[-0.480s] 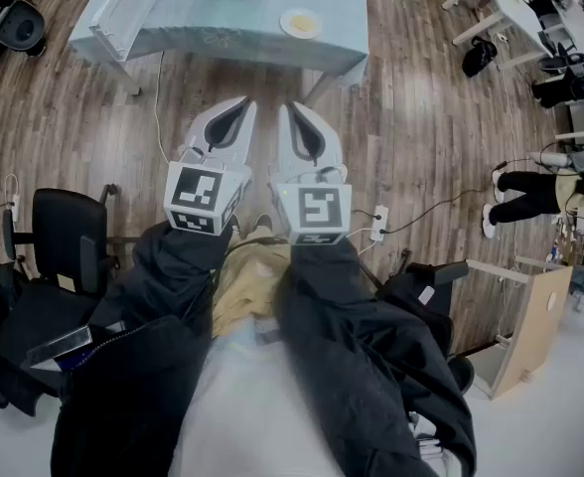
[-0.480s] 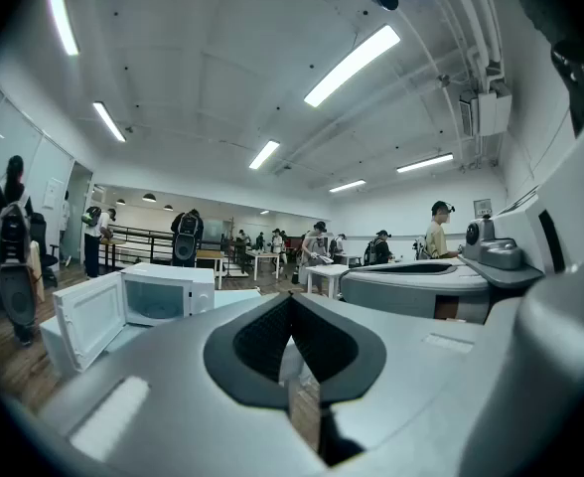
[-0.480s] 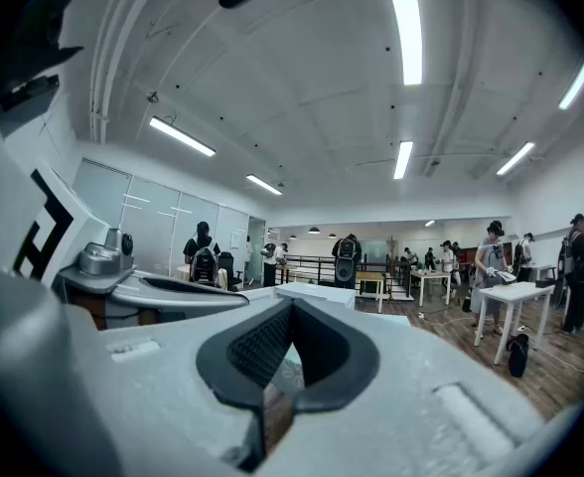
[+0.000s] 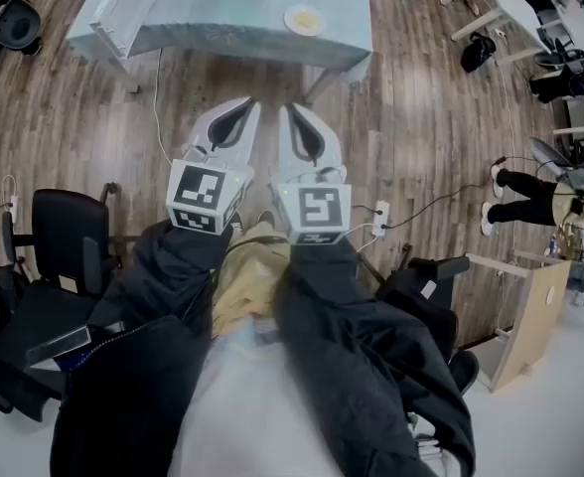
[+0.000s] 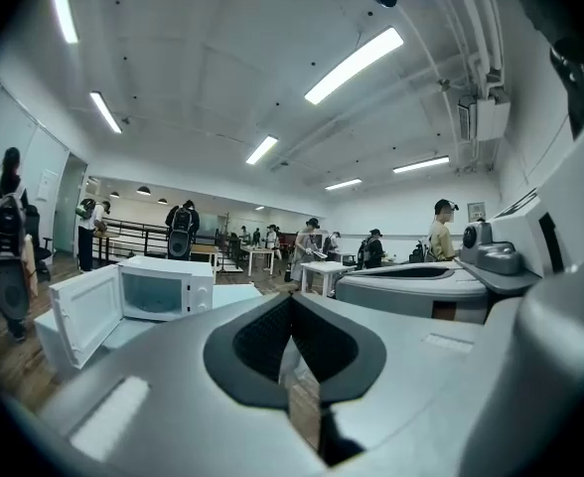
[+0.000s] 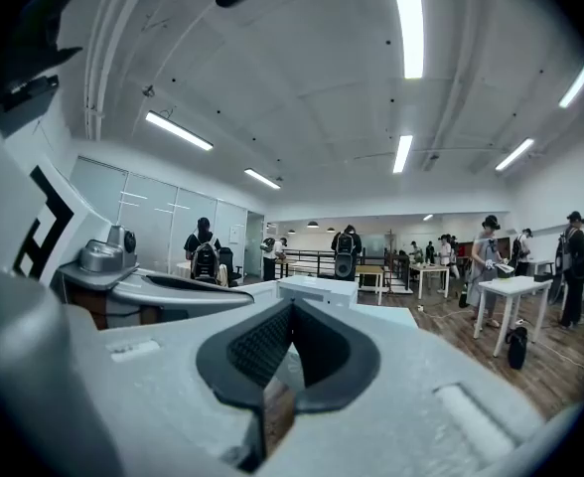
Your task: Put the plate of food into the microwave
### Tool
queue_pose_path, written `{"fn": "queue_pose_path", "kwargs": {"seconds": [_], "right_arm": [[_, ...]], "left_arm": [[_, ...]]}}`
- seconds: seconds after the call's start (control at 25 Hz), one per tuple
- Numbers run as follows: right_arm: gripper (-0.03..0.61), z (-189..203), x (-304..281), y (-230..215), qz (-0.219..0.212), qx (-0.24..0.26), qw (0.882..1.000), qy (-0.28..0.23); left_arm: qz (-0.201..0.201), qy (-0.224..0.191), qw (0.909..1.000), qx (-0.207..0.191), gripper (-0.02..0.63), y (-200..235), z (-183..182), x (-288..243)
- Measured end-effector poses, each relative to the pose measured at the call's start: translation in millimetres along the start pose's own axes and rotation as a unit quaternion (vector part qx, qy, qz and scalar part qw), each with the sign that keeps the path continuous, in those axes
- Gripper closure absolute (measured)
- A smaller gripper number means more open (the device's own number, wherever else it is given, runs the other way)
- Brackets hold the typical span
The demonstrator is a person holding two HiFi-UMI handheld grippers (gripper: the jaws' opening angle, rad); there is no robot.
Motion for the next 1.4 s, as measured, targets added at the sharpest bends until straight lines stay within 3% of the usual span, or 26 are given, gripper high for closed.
{"fn": "queue_pose_path", "kwargs": {"seconds": [0.44, 0.72, 1.04, 1.4], "right_arm": [[0.578, 16.2, -16.9, 44.4, -0.022, -0.023, 0.999, 0.018], [0.578, 22.7, -30.5, 49.7, -0.042, -0.009, 0.999, 0.029], [0.578, 31.4, -71.9, 16.4, -0.051, -0.012, 0.998, 0.031], [0.578, 18.3, -141.5, -49.5, -0.087, -0.017, 0.996, 0.012]], "left_arm": [[-0.017, 0.025, 0.9995, 0.009, 0.618, 37.1, 18.4, 32.2], [-0.013, 0.032, 0.9992, 0.018, 0.618, 49.3, 25.1, 21.9], [-0.005, 0.04, 0.999, 0.019, 0.618, 66.1, 23.0, -31.9], [-0.012, 0.028, 0.9995, -0.006, 0.618, 86.5, -12.4, -122.2]]}}
Point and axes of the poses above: the fingertips, and each gripper's own axes: x backward along the fingers, y to its left, z out of its underside, the point moved 7 cm from there along x, backward along the fingers, and after that the axes turned 3 degrees about x, right-handed, at the moved point
